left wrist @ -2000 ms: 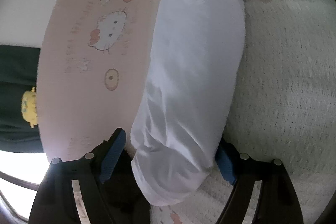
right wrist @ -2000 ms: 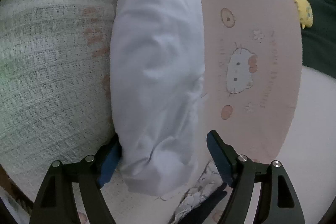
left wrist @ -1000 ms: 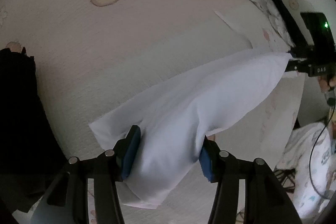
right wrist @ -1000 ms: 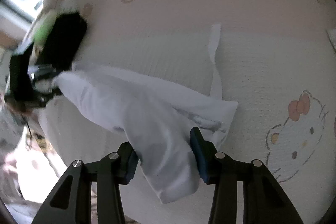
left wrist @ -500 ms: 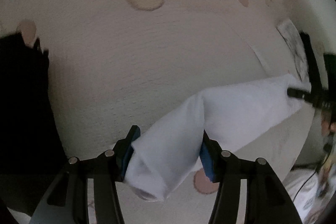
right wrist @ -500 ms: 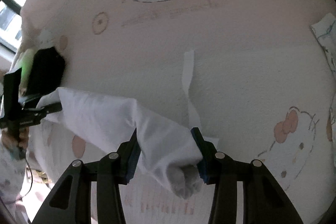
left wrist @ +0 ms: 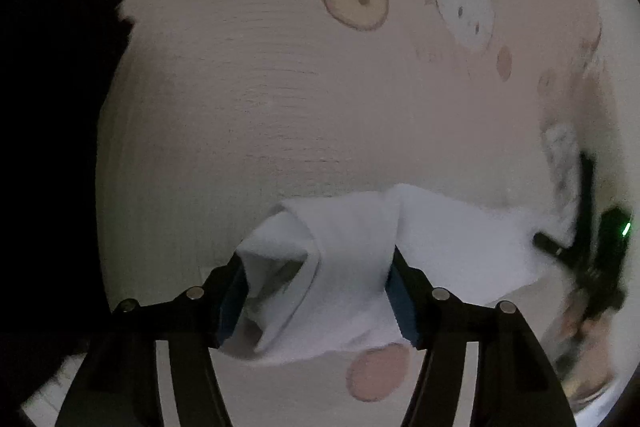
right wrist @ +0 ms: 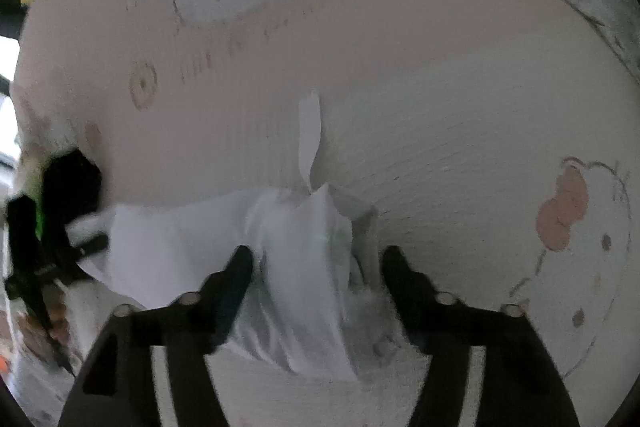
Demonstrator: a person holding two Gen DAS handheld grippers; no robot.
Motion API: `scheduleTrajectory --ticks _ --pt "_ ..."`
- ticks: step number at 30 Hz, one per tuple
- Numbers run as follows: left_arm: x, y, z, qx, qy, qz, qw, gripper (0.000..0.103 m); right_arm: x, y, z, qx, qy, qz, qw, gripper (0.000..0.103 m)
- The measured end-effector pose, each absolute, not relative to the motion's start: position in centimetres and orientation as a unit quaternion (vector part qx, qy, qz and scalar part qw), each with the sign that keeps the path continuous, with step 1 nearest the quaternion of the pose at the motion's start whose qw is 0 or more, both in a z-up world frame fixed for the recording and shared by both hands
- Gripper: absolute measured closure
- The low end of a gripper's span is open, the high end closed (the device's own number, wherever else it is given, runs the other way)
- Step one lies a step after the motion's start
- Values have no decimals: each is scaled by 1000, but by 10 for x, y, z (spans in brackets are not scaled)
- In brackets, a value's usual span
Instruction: Fold clothes
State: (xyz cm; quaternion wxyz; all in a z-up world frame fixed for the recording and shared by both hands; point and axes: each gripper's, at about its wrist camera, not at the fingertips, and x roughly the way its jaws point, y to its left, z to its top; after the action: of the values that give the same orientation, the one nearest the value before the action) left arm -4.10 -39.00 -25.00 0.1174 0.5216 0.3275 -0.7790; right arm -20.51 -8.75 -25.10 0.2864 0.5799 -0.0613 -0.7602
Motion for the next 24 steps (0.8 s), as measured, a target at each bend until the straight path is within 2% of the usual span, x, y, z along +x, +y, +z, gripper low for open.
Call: scheduleTrajectory --ticks 4,8,11,16,24 --pt "-23 -396 -235 501 322 -792 136 41 -194 -63 -231 557 -115 -773 281 26" --pt "-4 -387 -225 482 307 -807 150 30 -178 -47 -217 531 -141 -786 281 22" --pt "-15 -392 -231 494 301 -800 160 30 -171 -50 -217 527 -140 -787 288 21" --pt "-4 -413 -246 484 342 -784 183 30 -167 -69 -231 525 -128 -790 291 21" --pt "-6 -416 -262 468 367 -778 201 30 -176 -78 -250 524 -148 -791 281 21"
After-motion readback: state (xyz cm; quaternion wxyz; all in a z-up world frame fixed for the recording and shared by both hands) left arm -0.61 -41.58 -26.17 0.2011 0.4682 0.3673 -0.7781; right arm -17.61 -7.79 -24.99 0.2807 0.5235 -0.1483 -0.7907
